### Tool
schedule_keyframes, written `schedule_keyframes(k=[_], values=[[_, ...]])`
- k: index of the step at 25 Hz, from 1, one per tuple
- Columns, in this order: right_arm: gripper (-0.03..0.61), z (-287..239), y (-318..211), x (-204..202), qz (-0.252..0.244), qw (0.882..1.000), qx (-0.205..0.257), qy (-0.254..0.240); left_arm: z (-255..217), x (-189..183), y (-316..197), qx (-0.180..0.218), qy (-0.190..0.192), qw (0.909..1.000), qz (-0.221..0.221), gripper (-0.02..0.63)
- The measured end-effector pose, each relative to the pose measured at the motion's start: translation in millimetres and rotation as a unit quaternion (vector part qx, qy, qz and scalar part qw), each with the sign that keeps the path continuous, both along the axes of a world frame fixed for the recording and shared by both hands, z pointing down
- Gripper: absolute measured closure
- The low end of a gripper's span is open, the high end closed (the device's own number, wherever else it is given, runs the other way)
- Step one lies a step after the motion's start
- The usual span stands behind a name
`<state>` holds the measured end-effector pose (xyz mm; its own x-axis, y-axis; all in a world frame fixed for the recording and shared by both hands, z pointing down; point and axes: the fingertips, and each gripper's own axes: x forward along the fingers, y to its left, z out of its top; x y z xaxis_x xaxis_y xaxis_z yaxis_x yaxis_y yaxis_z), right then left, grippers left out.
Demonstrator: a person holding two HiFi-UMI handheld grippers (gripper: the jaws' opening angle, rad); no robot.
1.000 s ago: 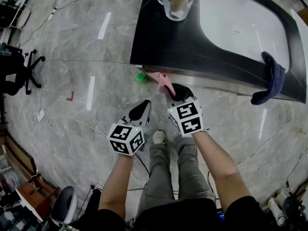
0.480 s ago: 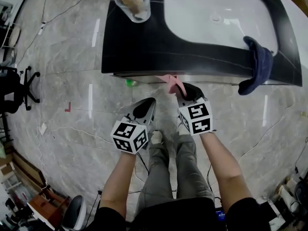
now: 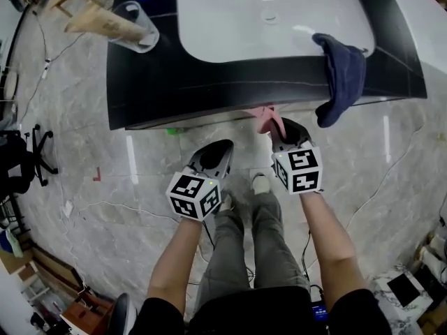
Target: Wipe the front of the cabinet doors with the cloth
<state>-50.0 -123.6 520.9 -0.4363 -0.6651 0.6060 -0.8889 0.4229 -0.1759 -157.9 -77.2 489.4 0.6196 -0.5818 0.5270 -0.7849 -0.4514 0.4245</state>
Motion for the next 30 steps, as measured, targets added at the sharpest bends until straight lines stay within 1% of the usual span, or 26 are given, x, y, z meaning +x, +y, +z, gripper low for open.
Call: schedule_keyframes(k=[4, 8, 10, 13, 17, 20, 26, 30], values=[[0.537, 3, 2, 24, 0.017, 1.0, -0.002, 0.001, 5, 29, -4, -0.002, 0.004, 0.9997, 0.026, 0.594], [0.537, 3, 9, 35, 0.023, 1.0, -0.003, 0.004, 8, 52, -12, 0.006, 0.01, 0.9987, 0.049, 0.594], [0.537, -3, 16, 32, 0.017, 1.0, 0.003, 0.0, 4, 59, -12, 0.013, 0.025, 0.9981, 0.055, 0.592], [0.537, -14, 36, 13, -0.019, 1.0, 0.017, -0.008, -2, 55, -3, 0.01, 0.052, 0.9975, 0.047, 0.594], [0.537, -16, 60, -23, -0.072, 0.997, 0.023, -0.006, -1, 32, 9, -0.003, 0.061, 0.9977, 0.031, 0.603], [0.537, -10, 68, -54, -0.1, 0.995, 0.017, -0.011, -3, 5, 17, -0.001, 0.061, 0.998, 0.015, 0.603], [0.537, 16, 79, -123, -0.157, 0.988, 0.001, -0.016, 16, -64, 36, 0.0, 0.029, 0.999, -0.033, 0.603], [0.537, 29, 80, -167, -0.198, 0.98, -0.001, -0.008, 26, -105, 49, -0.002, 0.019, 0.9977, -0.065, 0.603]])
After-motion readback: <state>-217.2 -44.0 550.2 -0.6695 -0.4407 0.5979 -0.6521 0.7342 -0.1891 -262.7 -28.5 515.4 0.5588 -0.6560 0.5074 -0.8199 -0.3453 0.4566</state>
